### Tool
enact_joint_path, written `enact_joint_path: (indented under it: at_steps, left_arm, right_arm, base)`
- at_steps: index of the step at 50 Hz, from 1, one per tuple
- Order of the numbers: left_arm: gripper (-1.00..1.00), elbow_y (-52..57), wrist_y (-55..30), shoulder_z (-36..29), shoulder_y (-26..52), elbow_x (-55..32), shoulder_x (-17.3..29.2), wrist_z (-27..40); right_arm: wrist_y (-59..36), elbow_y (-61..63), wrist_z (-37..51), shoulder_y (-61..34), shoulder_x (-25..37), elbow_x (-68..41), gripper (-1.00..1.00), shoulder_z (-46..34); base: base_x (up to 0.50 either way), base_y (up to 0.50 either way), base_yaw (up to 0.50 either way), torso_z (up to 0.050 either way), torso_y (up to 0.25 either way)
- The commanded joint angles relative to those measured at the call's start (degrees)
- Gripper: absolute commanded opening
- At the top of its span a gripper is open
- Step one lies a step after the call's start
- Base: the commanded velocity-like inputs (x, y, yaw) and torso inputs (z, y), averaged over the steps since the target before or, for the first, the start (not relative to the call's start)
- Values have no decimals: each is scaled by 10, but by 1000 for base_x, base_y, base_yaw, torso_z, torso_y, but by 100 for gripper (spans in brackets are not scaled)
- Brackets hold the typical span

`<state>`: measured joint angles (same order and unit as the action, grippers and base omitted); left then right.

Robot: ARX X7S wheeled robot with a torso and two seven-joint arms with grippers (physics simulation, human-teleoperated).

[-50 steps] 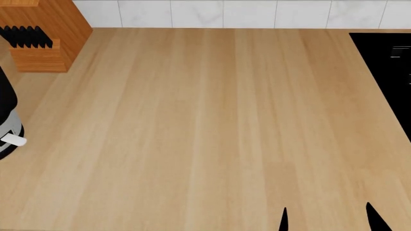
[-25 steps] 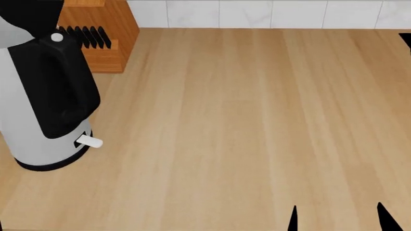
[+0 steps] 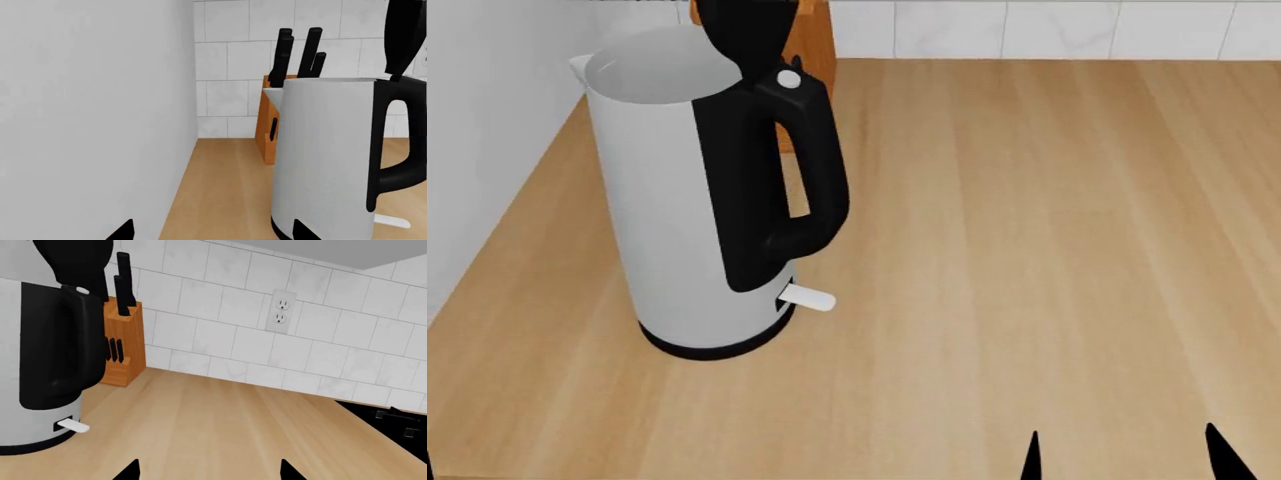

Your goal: Close the lid of the electric kettle.

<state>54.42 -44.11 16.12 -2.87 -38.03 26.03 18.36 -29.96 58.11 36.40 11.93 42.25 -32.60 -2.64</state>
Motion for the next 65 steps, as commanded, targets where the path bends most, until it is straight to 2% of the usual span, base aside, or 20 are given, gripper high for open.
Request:
enact_joint_path:
  at_steps: [1,22,26,32,36,39,44,49,65]
  left_arm:
    - [100,-3,7,-4,-3,1,1,1]
    - [100,8,16,-19,-3,11,16,4]
    - [100,27,6,-13,-1,-11,20,10]
    - [100,53,14,-32,17,-59,64,48]
    - [100,39,15,-35,30,-63,70,59]
    - [100,30,16,-34,36,-64,71,63]
    - [100,16,23,-41,37,-54,69,63]
    - [100,15,23,-45,42,-51,71,67]
    - [100,15,27,-53,48,-53,76,74]
  right_arm:
    - [3,-1,7,-2,8,-4,100,-8]
    - [7,1,23,-10,15,-29,100,-9]
    - [0,17,39,-19,30,-43,100,-12]
    - [140,19,222,-129,238,-99,100,-193]
    - [225,19,296,-254,340,-104,100,-341]
    - [259,19,323,-382,383,-109,100,-468]
    - [270,19,346,-588,391,-106,100,-676]
    - [284,19,368,-736,388,-104,100,-838]
    - [331,19,425,-1076,366,-98,100,-1215]
  base:
    - [-1,500,0,0,0]
    - [0,0,0,0,0]
    - [0,0,0,0,0]
    - [0,0,0,0,0]
    - [0,0,0,0,0]
    - [0,0,0,0,0]
    - [361,0,0,0,0]
    - [475,1,0,0,0]
    - [479,0,0,0,2]
